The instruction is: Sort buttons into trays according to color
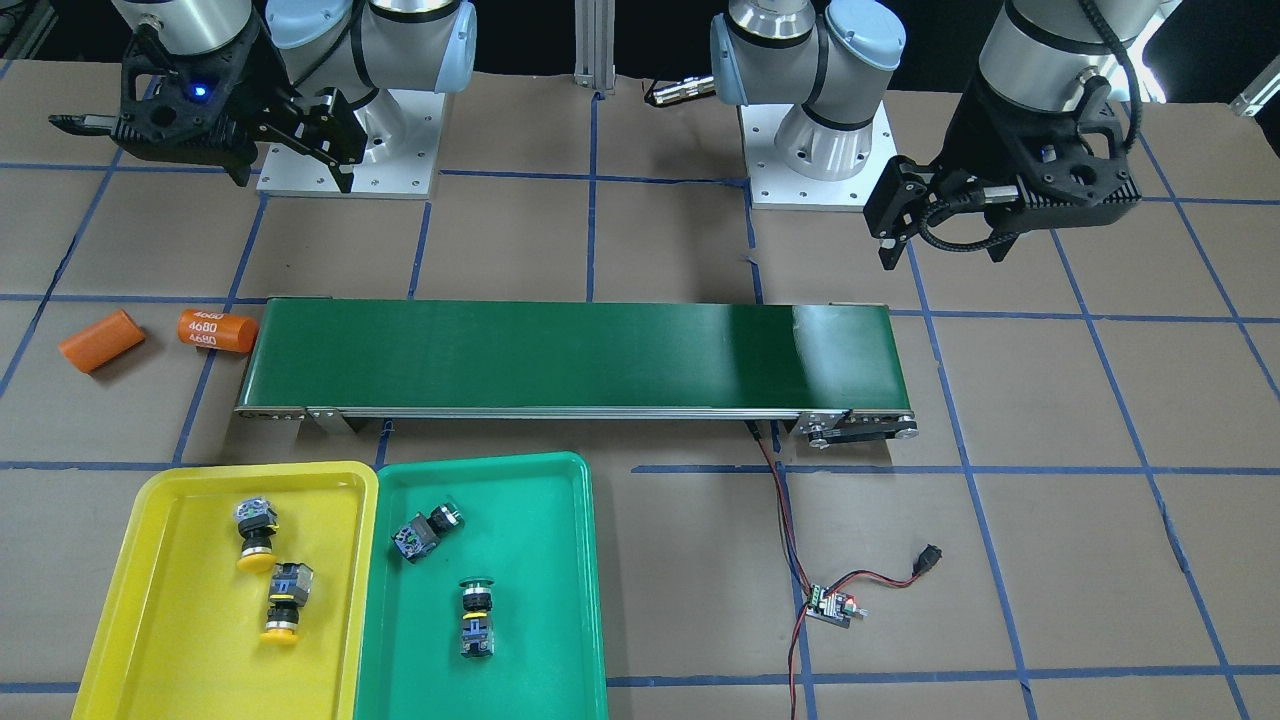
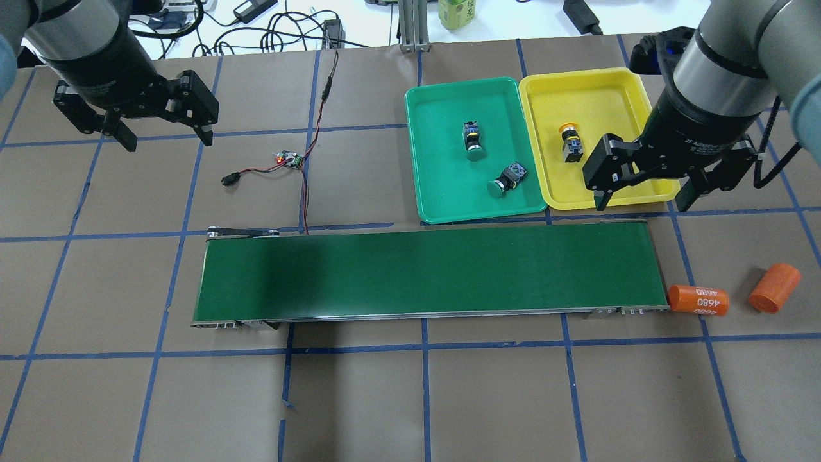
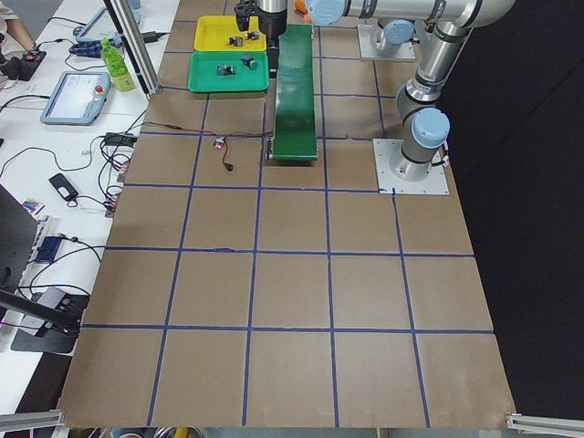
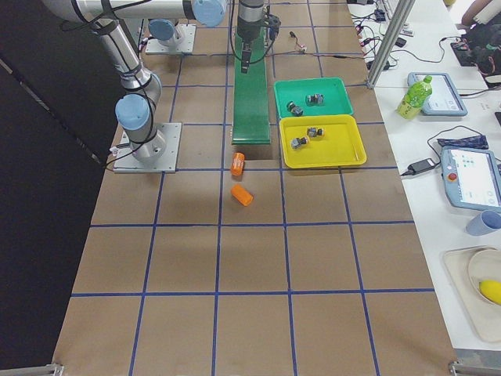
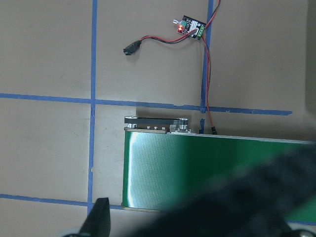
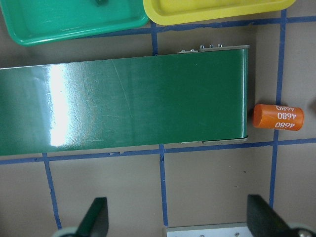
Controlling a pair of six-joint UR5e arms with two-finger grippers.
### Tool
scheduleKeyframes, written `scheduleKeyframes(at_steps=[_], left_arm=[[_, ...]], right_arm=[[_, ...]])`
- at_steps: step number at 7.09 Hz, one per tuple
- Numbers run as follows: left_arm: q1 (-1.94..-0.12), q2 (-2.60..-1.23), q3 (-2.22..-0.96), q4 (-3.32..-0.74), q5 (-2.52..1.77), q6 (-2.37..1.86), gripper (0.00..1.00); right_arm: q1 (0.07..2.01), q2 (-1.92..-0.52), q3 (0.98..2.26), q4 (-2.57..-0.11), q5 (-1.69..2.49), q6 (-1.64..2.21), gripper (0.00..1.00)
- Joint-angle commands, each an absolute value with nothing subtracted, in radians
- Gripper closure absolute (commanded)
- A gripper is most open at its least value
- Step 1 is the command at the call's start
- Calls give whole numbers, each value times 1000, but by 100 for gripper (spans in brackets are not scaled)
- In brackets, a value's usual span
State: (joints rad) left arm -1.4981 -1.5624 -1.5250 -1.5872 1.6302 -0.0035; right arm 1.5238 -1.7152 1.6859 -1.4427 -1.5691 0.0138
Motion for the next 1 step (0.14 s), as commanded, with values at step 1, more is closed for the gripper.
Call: scheduleKeyframes(at_steps=[1], left_arm=[[-1499,-1562,-1526,-1586,1629,-5,0]], right_arm=[[1523,-1717,1687,-1439,-1575,14,0]])
